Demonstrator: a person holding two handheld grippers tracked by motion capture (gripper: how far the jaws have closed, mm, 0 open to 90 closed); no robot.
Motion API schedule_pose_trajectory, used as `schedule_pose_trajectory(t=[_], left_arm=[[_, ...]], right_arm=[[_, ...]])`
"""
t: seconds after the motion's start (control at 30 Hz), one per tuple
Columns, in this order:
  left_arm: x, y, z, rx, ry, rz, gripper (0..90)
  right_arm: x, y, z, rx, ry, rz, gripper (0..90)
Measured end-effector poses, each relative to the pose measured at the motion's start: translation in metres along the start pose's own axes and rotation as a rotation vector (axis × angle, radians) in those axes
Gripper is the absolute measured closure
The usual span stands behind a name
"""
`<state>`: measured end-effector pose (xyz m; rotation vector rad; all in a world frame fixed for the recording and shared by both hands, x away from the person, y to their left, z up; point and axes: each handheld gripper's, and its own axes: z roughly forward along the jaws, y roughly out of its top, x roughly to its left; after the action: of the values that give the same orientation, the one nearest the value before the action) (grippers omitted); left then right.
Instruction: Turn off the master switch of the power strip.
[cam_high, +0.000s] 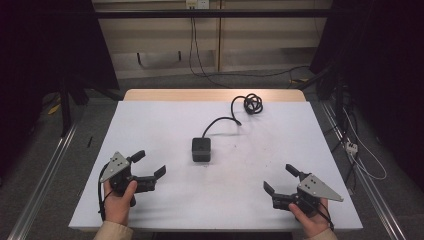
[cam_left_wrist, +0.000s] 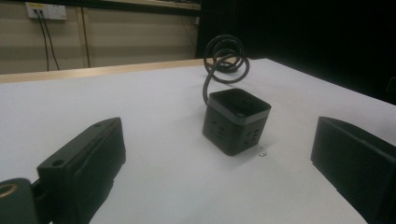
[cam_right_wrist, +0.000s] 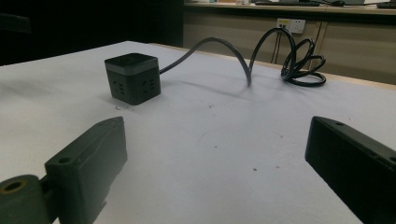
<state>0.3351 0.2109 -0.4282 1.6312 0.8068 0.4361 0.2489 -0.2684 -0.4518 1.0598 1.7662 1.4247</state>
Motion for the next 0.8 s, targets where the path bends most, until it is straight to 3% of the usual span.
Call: schedule_pose_trajectory(t=[0.8], left_arm=[[-0.008, 0.005, 0.026, 0.035, -0.068, 0.020, 4.3]], right_arm=[[0.000, 0.000, 0.000, -0.001, 0.003, -0.002, 4.8]])
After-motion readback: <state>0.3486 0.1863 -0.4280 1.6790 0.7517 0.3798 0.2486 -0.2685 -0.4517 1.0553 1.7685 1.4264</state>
